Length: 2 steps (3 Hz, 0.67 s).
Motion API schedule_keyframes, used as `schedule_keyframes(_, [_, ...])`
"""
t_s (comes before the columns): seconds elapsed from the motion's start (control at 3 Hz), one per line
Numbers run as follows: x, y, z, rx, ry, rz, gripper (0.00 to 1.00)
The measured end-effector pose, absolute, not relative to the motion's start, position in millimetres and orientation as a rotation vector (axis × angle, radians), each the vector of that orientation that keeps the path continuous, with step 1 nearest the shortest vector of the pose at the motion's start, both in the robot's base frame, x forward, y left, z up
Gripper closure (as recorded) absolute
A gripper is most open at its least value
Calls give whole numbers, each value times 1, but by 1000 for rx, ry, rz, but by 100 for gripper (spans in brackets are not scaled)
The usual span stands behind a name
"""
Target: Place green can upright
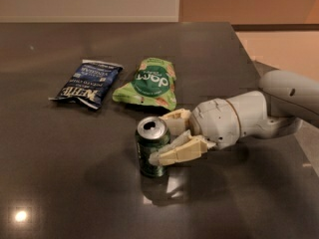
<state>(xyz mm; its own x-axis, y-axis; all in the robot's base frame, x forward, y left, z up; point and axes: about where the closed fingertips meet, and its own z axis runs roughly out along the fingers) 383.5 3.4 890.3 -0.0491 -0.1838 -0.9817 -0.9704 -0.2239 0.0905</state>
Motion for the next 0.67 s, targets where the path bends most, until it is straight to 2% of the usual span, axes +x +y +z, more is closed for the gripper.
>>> schedule_keyframes(0.33, [383, 5, 892, -1488, 1273, 1344, 0])
schedule_keyframes(0.67, [383, 5, 892, -1488, 1273, 1344, 0])
